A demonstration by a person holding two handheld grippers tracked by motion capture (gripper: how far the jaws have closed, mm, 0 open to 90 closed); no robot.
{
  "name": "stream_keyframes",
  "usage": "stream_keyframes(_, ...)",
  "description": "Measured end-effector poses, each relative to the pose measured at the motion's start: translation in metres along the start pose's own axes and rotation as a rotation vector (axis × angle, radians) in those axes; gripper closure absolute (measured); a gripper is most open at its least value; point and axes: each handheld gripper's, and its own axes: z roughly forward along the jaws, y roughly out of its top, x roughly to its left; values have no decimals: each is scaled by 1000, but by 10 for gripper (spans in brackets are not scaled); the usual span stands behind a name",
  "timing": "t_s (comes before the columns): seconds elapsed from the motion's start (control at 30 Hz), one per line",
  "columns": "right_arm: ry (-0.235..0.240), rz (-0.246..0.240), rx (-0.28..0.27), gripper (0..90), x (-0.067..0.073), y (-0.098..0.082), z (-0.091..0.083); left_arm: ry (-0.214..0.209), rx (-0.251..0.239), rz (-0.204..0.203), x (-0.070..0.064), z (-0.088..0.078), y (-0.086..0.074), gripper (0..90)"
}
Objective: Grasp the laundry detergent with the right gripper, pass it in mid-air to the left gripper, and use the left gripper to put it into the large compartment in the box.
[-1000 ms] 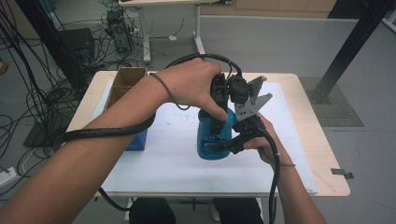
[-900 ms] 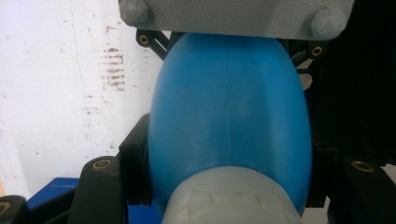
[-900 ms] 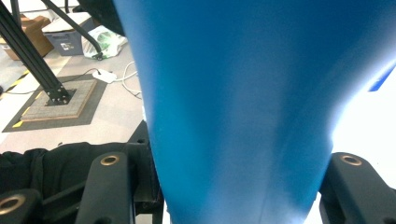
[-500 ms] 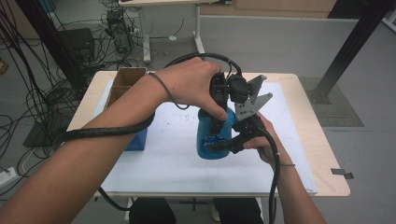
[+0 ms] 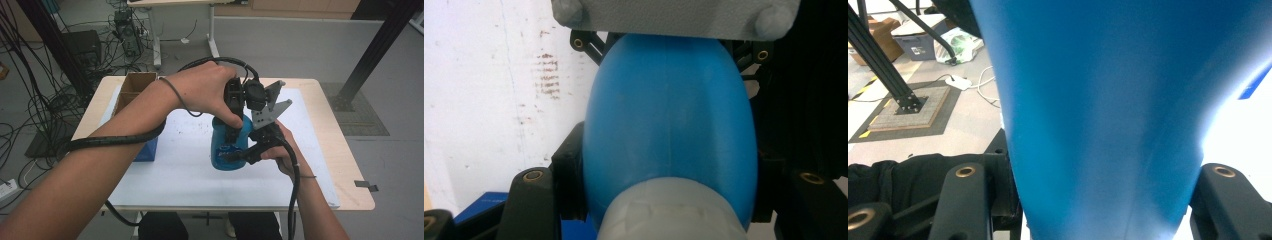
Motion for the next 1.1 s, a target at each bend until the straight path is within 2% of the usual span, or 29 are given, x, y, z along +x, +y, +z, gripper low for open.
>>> stream_keyframes(1.1,2,-1,-6,420,0,0,0,2,-3,-2,-1,-1,-1,380)
